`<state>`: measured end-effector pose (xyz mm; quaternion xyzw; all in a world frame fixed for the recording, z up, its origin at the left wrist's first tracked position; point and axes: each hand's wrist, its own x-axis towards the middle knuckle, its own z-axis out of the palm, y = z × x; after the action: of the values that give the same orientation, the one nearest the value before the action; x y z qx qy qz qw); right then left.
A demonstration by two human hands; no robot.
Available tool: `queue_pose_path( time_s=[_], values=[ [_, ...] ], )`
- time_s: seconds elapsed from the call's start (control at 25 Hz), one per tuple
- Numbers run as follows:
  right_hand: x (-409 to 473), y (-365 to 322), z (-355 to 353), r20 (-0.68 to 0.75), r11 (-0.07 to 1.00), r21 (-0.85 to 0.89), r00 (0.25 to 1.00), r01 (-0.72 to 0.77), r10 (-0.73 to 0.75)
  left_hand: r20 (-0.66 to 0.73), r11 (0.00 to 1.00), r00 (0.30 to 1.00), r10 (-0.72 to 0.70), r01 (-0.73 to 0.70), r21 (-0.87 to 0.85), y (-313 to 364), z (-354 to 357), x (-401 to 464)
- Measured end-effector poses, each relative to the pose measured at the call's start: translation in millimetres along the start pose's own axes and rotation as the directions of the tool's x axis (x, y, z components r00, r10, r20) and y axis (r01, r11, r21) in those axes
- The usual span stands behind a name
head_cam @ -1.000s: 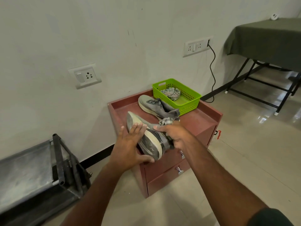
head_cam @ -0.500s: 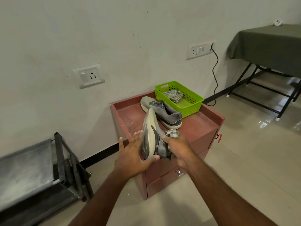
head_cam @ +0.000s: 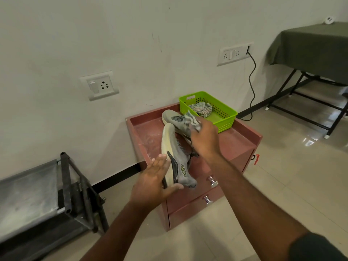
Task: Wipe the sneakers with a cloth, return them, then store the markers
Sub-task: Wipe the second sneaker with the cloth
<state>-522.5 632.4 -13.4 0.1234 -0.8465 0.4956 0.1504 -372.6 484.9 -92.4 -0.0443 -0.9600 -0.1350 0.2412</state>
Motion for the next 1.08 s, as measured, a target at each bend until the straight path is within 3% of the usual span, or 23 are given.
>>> queue_pose_path(
  time_s=[0.08, 0.12, 0.24, 0.28, 0.36, 0.52, 0.64, 0.72, 0.88, 1.0, 1.08],
  values=[
    [23, -6, 29, 0.043, 0.978, -0.021, 0.977, 0.208, -0.207, 0.007, 1.000, 1.000, 0.004, -0.004, 0.004, -1, 2, -9],
    [34, -5, 45, 0.138, 0.961, -0.049, 0.955, 0.273, -0.264, 0.021, 1.000, 1.000, -0.001, 0.001, -0.008, -2, 2, -12],
    [42, -4, 71, 0.515, 0.893, -0.254, 0.833, 0.372, -0.201, 0.080, 1.000, 0.997, -0.017, 0.019, -0.015, -6, 1, -14],
    [43, -1, 70, 0.579, 0.869, -0.283, 0.794, 0.407, -0.183, 0.119, 0.998, 0.993, -0.024, 0.031, -0.051, -4, 2, -13],
    [45, 1, 61, 0.620, 0.841, -0.265, 0.751, 0.472, -0.226, 0.179, 0.989, 0.984, -0.021, 0.047, -0.139, -5, 4, -8],
    [23, -1, 45, 0.772, 0.694, -0.251, 0.571, 0.675, -0.277, 0.174, 0.982, 0.984, 0.026, 0.008, -0.191, -6, 6, -7],
    [-3, 1, 37, 0.783, 0.690, -0.221, 0.547, 0.689, -0.296, 0.210, 0.967, 0.977, -0.034, 0.085, -0.240, 3, 2, -10],
    [-22, 5, 31, 0.764, 0.778, -0.127, 0.561, 0.615, -0.319, 0.198, 0.950, 0.971, -0.137, 0.186, -0.252, 9, -2, -14],
    [-52, 19, 6, 0.703, 0.973, 0.015, 0.690, 0.230, -0.174, 0.181, 0.888, 0.935, -0.305, 0.348, -0.300, 17, -7, -19],
    [-69, 24, -23, 0.752, 0.993, 0.115, 0.654, -0.013, -0.078, 0.183, 0.874, 0.926, -0.331, 0.374, -0.310, 15, -8, -18],
    [-73, 26, -48, 0.721, 0.908, 0.255, 0.691, -0.331, 0.049, 0.197, 0.881, 0.925, -0.324, 0.371, -0.292, 18, -11, -19]
  ],
)
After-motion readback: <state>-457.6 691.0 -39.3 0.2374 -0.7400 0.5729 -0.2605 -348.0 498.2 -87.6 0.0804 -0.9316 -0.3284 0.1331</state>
